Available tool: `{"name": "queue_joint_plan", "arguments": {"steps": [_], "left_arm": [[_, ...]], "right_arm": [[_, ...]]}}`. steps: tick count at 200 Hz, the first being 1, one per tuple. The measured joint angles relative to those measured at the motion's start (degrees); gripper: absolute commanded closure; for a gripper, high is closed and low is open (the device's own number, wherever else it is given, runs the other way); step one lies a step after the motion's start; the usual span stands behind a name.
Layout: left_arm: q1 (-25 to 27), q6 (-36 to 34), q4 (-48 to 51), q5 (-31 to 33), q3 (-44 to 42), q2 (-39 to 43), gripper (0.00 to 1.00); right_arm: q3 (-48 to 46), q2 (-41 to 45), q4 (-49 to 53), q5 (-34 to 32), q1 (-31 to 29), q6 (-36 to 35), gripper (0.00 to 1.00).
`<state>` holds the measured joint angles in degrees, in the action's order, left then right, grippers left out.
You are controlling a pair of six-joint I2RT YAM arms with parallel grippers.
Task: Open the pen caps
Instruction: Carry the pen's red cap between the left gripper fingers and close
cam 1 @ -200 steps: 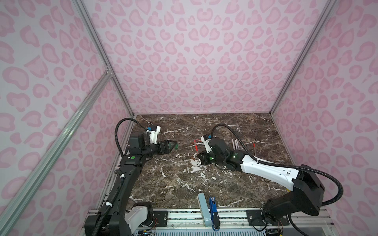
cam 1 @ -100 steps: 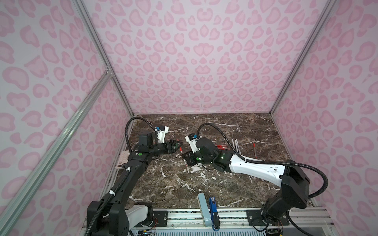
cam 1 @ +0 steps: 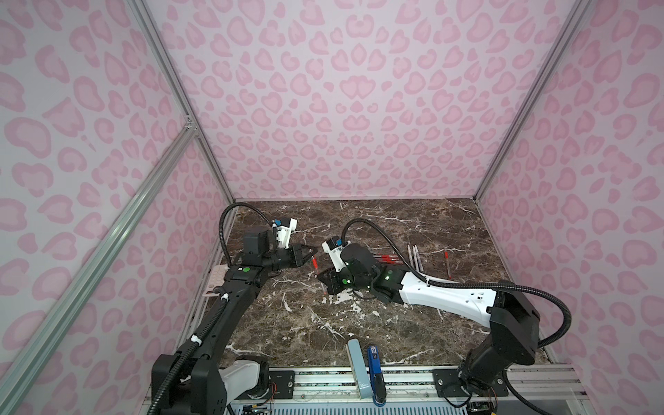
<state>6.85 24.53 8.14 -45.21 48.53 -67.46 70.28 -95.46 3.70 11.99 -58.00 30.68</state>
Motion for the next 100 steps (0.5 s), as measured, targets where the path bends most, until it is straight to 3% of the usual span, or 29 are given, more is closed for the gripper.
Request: {"name": "queue_joint_plan", "arguments": {"steps": [12,47,100], "left_arm": [[-0.04,0.02,-0.09,0.0,-0.09,0.22,0.96],[-0.13,-0.52,-0.11,1.01,-0.48,0.5,0.96],[-0.35,-0.63,-0.46,1.84,-0.81,0.57,0.96]], "right_arm": [[-0.46,0.22,-0.63,-0.02,-0.09,-0.11,1.0],[1.03,-0.85,0.48,-0.2,-0.13,-0.5,0.76],[4.81,-5.2,1.31,0.55,0.2,-1.95,0.78]]}}
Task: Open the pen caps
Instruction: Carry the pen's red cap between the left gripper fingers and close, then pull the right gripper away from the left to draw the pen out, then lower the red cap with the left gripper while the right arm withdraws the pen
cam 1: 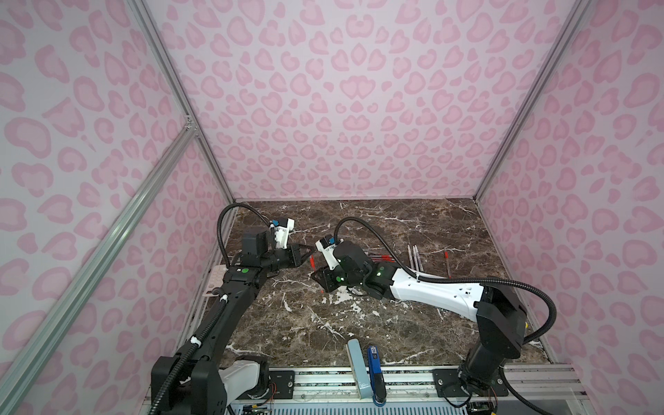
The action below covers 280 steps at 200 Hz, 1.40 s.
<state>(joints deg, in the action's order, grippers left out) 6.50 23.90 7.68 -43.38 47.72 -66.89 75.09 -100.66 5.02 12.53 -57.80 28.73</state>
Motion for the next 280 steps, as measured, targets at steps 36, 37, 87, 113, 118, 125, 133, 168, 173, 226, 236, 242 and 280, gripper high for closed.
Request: {"name": "queue_joint_plan", "arguments": {"steps": [36,37,87,113,118,125,133,168,173,226,236,242,280], "left_arm": [[0.0,-0.2,0.09,0.31,-0.09,0.0,0.96],[0.0,-0.15,0.09,0.31,-0.09,0.0,0.96],[-1.75,-1.03,5.29,-0.7,0.9,0.85,0.96],[-5.16,-1.44,5.09,1.53,3.5,1.4,0.96],[-5.84,-1.42,5.01,1.92,4.13,1.29,0.97],[-6.47,-1.44,5.07,2.29,5.09,0.98,0.96],[-7.02,-1.46,5.42,2.86,6.21,0.52,0.97],[-8.04,-4.79,8.94,7.72,10.84,-2.32,0.96],[-8.04,-5.73,10.23,8.85,11.93,-3.17,0.97],[-8.28,-18.91,20.52,25.77,21.53,-13.86,0.96],[-8.33,-20.85,21.73,29.11,22.71,-15.91,0.96],[-8.39,-21.9,22.36,31.01,23.26,-17.07,0.97],[-8.81,-26.51,25.27,39.39,26.16,-25.53,0.96]], "right_arm": [[1.18,-1.62,0.94,1.38,0.13,-0.94,1.0],[1.18,-1.62,0.94,1.4,0.13,-0.94,1.0],[-5.4,0.76,-5.92,2.45,-0.35,-0.9,1.0],[-11.76,3.39,-4.46,2.29,-1.33,0.55,1.0],[-12.72,3.39,-3.58,2.25,-1.33,0.66,1.0],[-13.86,3.78,-2.47,1.73,-1.33,0.74,1.0],[-14.99,4.66,-1.73,1.01,-1.36,1.2,1.0],[-16.55,9.4,0.13,-0.61,-0.92,1.53,1.0],[-16.61,10.27,0.52,-0.79,-0.7,1.49,1.0],[-20.5,20.44,4.96,-4.37,5.09,1.66,1.0],[-21.46,22.75,6.25,-5.75,6.03,1.64,1.0],[-22.03,23.96,6.93,-5.86,6.38,1.53,1.0],[-24.57,29.27,11.28,-7.63,9.86,1.03,1.0]]}}
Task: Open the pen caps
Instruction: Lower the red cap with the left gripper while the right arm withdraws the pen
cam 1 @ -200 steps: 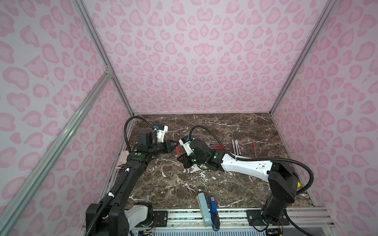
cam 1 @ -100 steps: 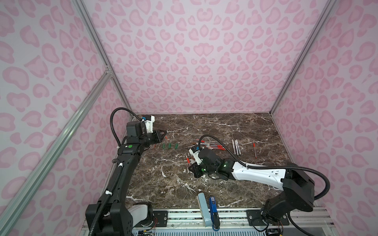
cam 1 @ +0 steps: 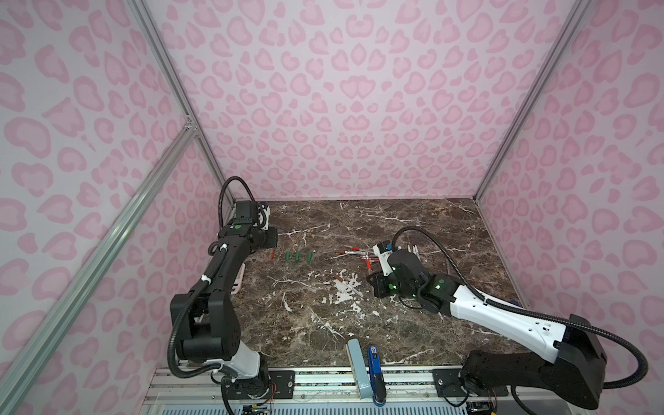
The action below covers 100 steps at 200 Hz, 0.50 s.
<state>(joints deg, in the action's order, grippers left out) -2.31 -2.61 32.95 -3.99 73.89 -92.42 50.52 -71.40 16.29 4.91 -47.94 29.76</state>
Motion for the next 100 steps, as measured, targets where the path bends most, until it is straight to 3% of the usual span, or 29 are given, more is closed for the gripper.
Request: {"name": "queue_joint_plan", "arguments": {"steps": [100], "left_arm": [[-3.15,-3.63,7.56,9.86,14.16,-20.81,0.96]], "right_arm": [[-8.15,10.23,3.08,-0.35,5.53,-0.83,1.0]]}}
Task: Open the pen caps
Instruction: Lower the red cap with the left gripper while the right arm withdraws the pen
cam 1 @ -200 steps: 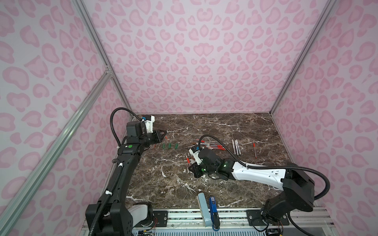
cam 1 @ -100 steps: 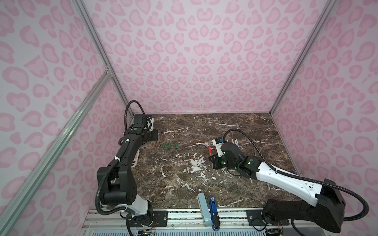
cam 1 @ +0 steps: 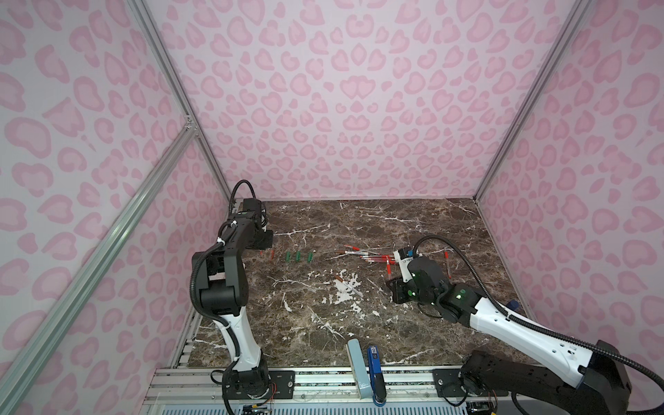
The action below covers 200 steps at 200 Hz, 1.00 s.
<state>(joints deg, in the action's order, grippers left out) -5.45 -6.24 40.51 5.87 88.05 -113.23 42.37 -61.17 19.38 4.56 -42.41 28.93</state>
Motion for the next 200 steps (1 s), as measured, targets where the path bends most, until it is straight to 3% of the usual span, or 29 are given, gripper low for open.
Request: {"name": "queue_joint_plan", "arguments": {"steps": [87,200], "left_arm": [[-0.57,-0.9,4.59,0.59,8.02,-11.45,0.93],[-0.55,-0.92,5.14,-0.35,7.15,-10.93,0.7]], "right_arm": [[-3.43,6.25,1.31,1.29,5.4,-0.68,1.0],[-3.69,7.65,2.25,1.95,8.39,-1.57,1.0]]}}
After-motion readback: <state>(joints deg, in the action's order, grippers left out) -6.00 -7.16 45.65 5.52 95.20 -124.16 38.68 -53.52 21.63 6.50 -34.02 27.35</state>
